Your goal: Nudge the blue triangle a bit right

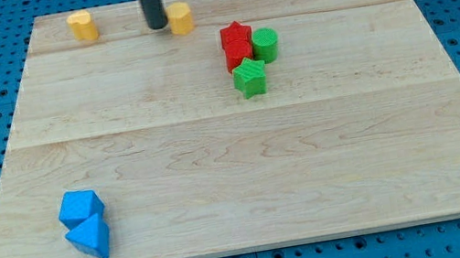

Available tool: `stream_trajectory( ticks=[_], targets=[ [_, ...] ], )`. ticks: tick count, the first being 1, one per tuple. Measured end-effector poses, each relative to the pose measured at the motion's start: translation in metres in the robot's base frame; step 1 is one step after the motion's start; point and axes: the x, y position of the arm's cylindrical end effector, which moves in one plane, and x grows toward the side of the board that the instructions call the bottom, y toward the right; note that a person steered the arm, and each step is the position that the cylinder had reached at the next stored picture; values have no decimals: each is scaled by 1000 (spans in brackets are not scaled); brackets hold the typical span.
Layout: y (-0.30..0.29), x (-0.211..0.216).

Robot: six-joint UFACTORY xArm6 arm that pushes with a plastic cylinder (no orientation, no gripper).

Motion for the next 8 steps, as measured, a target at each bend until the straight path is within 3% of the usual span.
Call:
stream_trajectory(
  ticks=[1, 2, 4, 8],
  targets=[
    [62, 0],
    [40, 3],
    [-52, 27],
    [-243, 161]
  ],
)
